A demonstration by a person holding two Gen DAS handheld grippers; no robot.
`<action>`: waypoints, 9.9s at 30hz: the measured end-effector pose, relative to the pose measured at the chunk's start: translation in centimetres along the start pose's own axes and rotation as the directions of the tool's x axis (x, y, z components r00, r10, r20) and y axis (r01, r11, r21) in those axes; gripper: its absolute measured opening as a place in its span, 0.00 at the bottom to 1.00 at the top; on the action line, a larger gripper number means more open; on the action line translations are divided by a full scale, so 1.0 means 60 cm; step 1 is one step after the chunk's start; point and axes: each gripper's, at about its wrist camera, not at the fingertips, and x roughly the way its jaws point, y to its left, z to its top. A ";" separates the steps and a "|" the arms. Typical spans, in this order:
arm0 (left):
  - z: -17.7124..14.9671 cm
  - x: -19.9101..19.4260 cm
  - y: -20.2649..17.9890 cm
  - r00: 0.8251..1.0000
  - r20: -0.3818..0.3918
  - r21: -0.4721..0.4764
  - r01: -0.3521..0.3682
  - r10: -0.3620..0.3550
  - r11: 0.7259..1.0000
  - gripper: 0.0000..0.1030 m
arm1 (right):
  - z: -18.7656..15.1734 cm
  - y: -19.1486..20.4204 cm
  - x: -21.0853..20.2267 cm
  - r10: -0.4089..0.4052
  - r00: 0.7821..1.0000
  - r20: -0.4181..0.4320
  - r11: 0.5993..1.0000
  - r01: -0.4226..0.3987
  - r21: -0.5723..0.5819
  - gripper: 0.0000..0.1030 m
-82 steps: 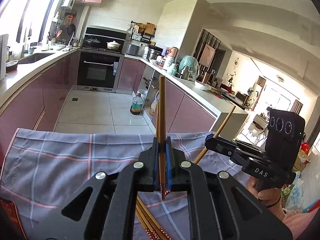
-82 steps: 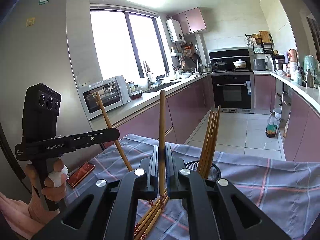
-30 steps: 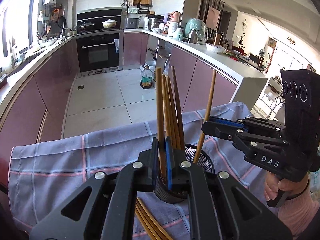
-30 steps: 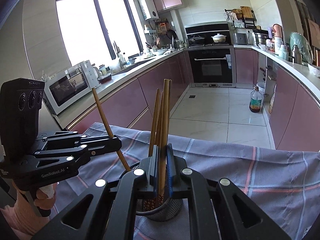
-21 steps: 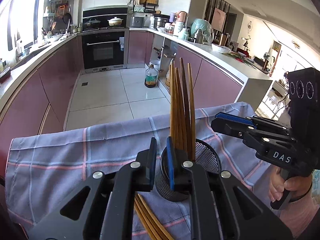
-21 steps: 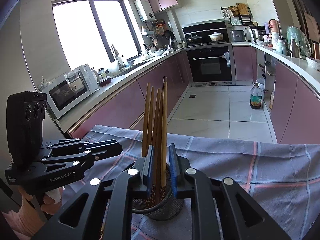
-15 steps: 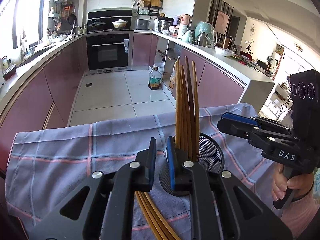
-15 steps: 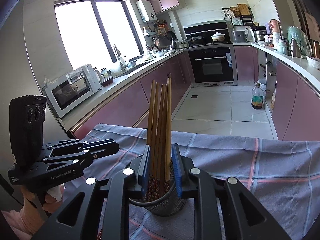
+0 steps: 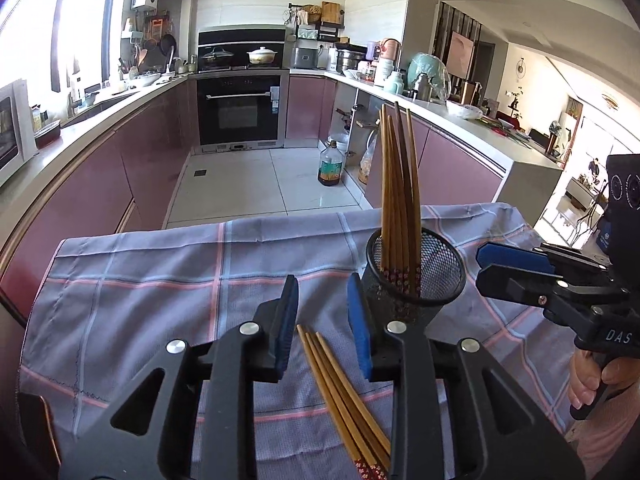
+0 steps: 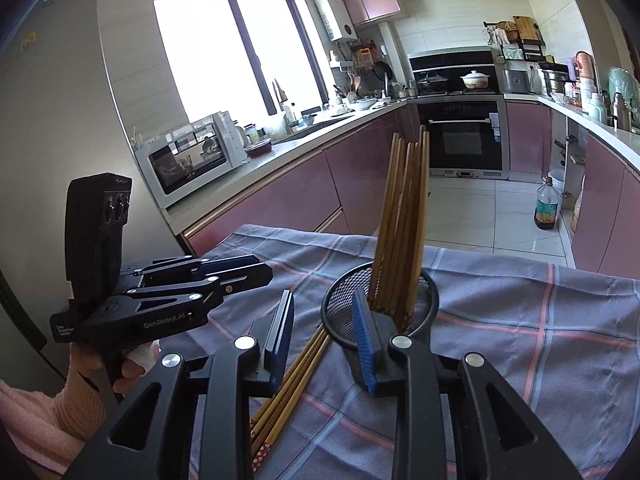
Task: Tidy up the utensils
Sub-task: 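Move both open grippers back to the chopstick pile, then grasp one chopstick with the left gripper while the right gripper grasps another, then lift both chopsticks upright and carry them over the mesh cup, then lower both chopsticks into the mesh cup, then open both grippers and move them back to the last chopsticks on the cloth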
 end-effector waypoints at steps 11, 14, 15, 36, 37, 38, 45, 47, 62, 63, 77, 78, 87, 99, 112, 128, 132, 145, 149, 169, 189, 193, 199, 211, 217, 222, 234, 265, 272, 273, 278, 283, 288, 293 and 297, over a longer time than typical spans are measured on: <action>-0.070 -0.011 0.000 0.997 -0.042 0.004 -0.059 0.060 0.998 0.30 | -0.057 0.020 0.039 0.039 0.994 -0.100 0.999 -0.036 0.032 0.31; -0.087 -0.004 -0.002 0.996 -0.068 -0.001 -0.054 0.054 0.999 0.31 | -0.066 0.027 0.052 0.036 0.991 -0.127 0.999 -0.032 0.031 0.32; -0.092 -0.001 -0.002 0.995 -0.079 0.001 -0.055 0.055 0.999 0.31 | -0.070 0.029 0.057 0.038 0.990 -0.138 0.999 -0.034 0.032 0.32; -0.166 0.042 0.017 0.979 -0.197 -0.004 -0.061 0.059 0.998 0.33 | -0.128 0.050 0.129 -0.022 0.959 -0.283 1.000 0.023 0.002 0.32; -0.166 0.043 0.016 0.978 -0.200 -0.002 -0.062 0.060 0.998 0.34 | -0.130 0.050 0.130 -0.028 0.958 -0.286 1.000 0.029 -0.002 0.32; -0.167 0.045 0.016 0.978 -0.202 -0.003 -0.060 0.058 0.998 0.34 | -0.131 0.049 0.131 -0.038 0.956 -0.289 0.999 0.038 -0.007 0.31; -0.168 0.055 0.004 0.976 -0.214 0.011 -0.034 0.035 0.999 0.38 | -0.136 0.049 0.138 -0.064 0.950 -0.305 0.998 0.058 -0.030 0.27; -0.170 0.060 0.001 0.975 -0.221 0.017 -0.033 0.036 0.999 0.40 | -0.136 0.049 0.138 -0.066 0.950 -0.306 0.998 0.059 -0.032 0.26; -0.168 0.087 0.001 0.968 -0.251 0.013 -0.021 0.024 1.000 0.41 | -0.137 0.044 0.138 -0.067 0.949 -0.310 0.998 0.063 -0.020 0.25; -0.167 0.088 0.001 0.967 -0.252 0.013 -0.023 0.026 1.000 0.41 | -0.137 0.044 0.137 -0.065 0.949 -0.310 0.998 0.063 -0.019 0.25; -0.174 0.090 0.006 0.966 -0.257 0.011 -0.040 0.041 0.999 0.29 | -0.138 0.041 0.133 -0.063 0.950 -0.307 0.998 0.061 -0.014 0.25; -0.174 0.090 0.007 0.966 -0.257 0.009 -0.039 0.040 0.999 0.29 | -0.138 0.041 0.133 -0.063 0.950 -0.307 0.998 0.062 -0.015 0.25; -0.171 0.094 0.012 0.965 -0.259 0.000 -0.051 0.049 0.999 0.27 | -0.133 0.043 0.140 -0.085 0.948 -0.308 0.996 0.079 -0.031 0.25; -0.157 0.110 0.010 0.962 -0.264 0.009 -0.066 0.066 0.998 0.24 | -0.114 0.042 0.167 -0.114 0.945 -0.305 0.993 0.110 -0.030 0.25; -0.158 0.115 0.014 0.962 -0.266 -0.010 -0.063 0.058 0.998 0.16 | -0.109 0.028 0.175 -0.117 0.946 -0.302 0.992 0.128 0.018 0.09; -0.155 0.104 0.022 0.965 -0.258 -0.071 -0.060 0.040 0.996 0.07 | -0.106 0.015 0.140 -0.043 0.963 -0.268 0.994 0.068 0.087 0.05; -0.151 0.089 0.026 0.970 -0.239 -0.082 -0.052 0.031 0.995 0.07 | -0.100 0.021 0.122 -0.022 0.970 -0.242 0.996 0.043 0.079 0.05; -0.113 -0.005 0.022 0.989 -0.120 -0.109 0.068 -0.081 0.992 0.07 | -0.073 0.029 0.051 0.014 0.994 -0.112 0.999 -0.009 0.045 0.05; -0.097 -0.040 0.019 0.991 -0.071 -0.108 0.108 -0.117 0.988 0.07 | -0.063 0.028 0.029 0.019 0.998 -0.068 0.999 -0.016 0.043 0.05; -0.028 -0.130 0.012 0.974 0.088 -0.112 0.217 -0.208 0.970 0.07 | -0.014 0.011 -0.042 0.003 0.997 0.082 1.000 -0.004 0.021 0.05; 0.056 -0.149 -0.016 0.959 0.176 -0.052 0.234 -0.221 0.971 0.07 | 0.053 0.000 -0.095 -0.031 0.976 0.214 0.999 0.037 -0.024 0.05; 0.075 -0.155 -0.021 0.955 0.198 -0.039 0.231 -0.219 0.972 0.07 | 0.067 -0.001 -0.106 -0.036 0.970 0.238 0.998 0.046 -0.034 0.05; 0.099 -0.160 -0.030 0.952 0.222 -0.015 0.219 -0.210 0.976 0.07 | 0.084 -0.001 -0.116 -0.051 0.963 0.265 0.997 0.066 -0.047 0.05; 0.124 -0.137 -0.047 0.953 0.223 0.002 0.212 -0.207 0.977 0.07 | 0.103 -0.010 -0.106 -0.081 0.955 0.287 0.994 0.099 -0.046 0.05; 0.118 -0.111 -0.053 0.966 0.187 0.005 0.181 -0.179 0.983 0.07 | 0.106 -0.020 -0.083 -0.099 0.960 0.261 0.993 0.114 -0.041 0.05; 0.118 -0.084 -0.059 0.975 0.152 0.006 0.163 -0.162 0.987 0.07 | 0.102 -0.033 -0.066 -0.108 0.967 0.232 0.992 0.118 -0.033 0.05; 0.104 -0.028 -0.077 0.987 0.042 0.050 0.154 -0.156 0.987 0.07 | 0.082 -0.043 -0.039 -0.114 0.980 0.161 0.993 0.119 -0.023 0.05; 0.090 0.080 -0.074 0.987 -0.083 0.050 0.141 -0.137 0.989 0.08 | 0.073 -0.092 0.027 -0.150 0.986 0.071 0.985 0.144 0.091 0.08; 0.070 0.084 -0.062 0.986 -0.085 0.021 0.146 -0.144 0.989 0.09 | 0.069 -0.096 0.037 -0.133 0.989 0.069 0.987 0.125 0.106 0.08; 0.067 0.084 -0.061 0.986 -0.083 0.019 0.144 -0.142 0.989 0.10 | 0.069 -0.094 0.038 -0.132 0.989 0.069 0.987 0.125 0.102 0.08; 0.058 0.083 -0.055 0.989 -0.070 0.010 0.128 -0.127 0.992 0.17 | 0.065 -0.091 0.033 -0.124 0.990 0.068 0.988 0.117 0.099 0.10; 0.044 0.075 -0.050 0.994 -0.052 0.009 0.095 -0.095 0.995 0.25 | 0.057 -0.085 0.020 -0.114 0.991 0.075 0.990 0.107 0.092 0.21; 0.035 0.060 -0.046 0.998 -0.026 0.007 0.055 -0.055 0.998 0.34 | 0.048 -0.070 0.008 -0.094 0.992 0.084 0.993 0.087 0.082 0.25; 0.022 0.039 -0.046 1.000 -0.001 0.006 0.017 -0.017 1.000 0.41 | 0.037 -0.051 0.000 -0.082 0.993 0.082 0.996 0.078 0.054 0.34; 0.009 0.025 -0.041 1.000 0.011 0.006 -0.023 0.023 1.000 0.54 | 0.025 -0.028 -0.001 -0.068 0.995 0.073 0.998 0.066 0.024 0.35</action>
